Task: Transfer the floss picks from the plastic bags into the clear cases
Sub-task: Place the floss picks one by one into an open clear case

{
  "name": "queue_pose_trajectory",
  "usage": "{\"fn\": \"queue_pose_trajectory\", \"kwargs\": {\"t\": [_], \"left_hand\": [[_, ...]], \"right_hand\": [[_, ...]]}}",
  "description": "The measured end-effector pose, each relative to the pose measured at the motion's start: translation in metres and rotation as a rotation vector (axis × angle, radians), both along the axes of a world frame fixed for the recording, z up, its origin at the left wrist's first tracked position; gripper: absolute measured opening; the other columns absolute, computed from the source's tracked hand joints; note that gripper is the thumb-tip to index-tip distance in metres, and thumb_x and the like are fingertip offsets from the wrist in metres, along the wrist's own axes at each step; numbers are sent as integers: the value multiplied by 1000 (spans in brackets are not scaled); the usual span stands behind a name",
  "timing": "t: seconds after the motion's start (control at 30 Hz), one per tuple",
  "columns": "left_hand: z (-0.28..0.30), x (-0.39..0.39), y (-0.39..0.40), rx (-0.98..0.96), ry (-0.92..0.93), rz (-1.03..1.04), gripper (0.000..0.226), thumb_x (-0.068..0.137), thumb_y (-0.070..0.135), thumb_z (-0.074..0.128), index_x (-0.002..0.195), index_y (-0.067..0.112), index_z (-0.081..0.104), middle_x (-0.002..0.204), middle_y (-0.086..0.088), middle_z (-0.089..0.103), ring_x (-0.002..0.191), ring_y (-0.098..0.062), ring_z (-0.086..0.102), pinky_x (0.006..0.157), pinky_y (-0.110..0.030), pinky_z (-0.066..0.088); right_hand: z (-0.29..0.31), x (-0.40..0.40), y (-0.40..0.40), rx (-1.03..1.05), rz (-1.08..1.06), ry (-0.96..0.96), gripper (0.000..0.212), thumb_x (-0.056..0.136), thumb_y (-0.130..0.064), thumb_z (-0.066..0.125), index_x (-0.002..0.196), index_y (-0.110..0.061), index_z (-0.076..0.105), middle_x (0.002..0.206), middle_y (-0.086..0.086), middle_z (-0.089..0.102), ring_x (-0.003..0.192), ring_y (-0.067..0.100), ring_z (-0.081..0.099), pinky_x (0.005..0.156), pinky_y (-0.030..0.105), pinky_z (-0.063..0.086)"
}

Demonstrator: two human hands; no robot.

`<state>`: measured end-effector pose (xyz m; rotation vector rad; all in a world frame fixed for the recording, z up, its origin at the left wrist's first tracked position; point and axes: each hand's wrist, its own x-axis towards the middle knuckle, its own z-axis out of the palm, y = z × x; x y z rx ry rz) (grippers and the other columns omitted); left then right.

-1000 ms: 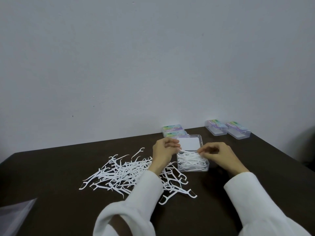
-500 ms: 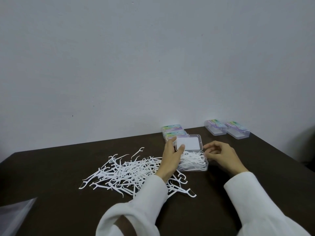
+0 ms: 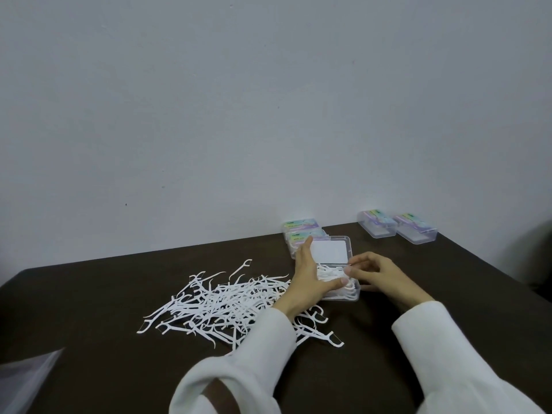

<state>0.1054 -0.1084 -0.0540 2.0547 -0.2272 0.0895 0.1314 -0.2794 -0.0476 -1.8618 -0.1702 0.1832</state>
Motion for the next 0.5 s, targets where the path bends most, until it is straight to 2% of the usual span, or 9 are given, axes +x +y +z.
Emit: {"fn": "queue_pose_trajectory", "kwargs": {"t": [0.07,0.17,0.23,0.33,0.5], "left_hand": [[0,0,0,21,-22,8,106,79,31,76,149,21,-3,155,2,-1,144,-15,3,118,-32,11],[0,0,1,2,0,-14,106,79,31,76,149,23,-4,155,4,-2,145,-15,0,119,-36,11],[5,-1,1,-64,30,-10,106,79,26,76,149,25,-3,154,2,0,143,-14,7,117,-29,13],[13,1,1,-200,56,35,95,83,7,67,148,23,0,152,-4,7,138,-16,20,105,-20,21],[18,5,-1,-386,76,94,82,86,0,56,148,21,7,152,-3,16,131,-13,29,103,-22,28]], "right_hand": [[0,0,0,-33,27,-8,27,77,-17,72,101,-17,58,105,8,60,100,20,60,80,32,55],[-1,0,2,-10,-3,-17,30,78,-13,72,102,-16,55,105,10,60,96,19,61,74,29,55],[0,-1,2,62,-10,7,32,79,-11,71,104,-16,52,106,10,60,93,16,61,73,27,54],[0,-3,3,71,33,21,44,75,-11,74,112,-15,49,104,6,59,91,14,60,72,24,52],[3,-5,4,-56,77,-22,48,71,-6,77,110,-15,49,100,2,58,84,13,58,67,17,48]]}}
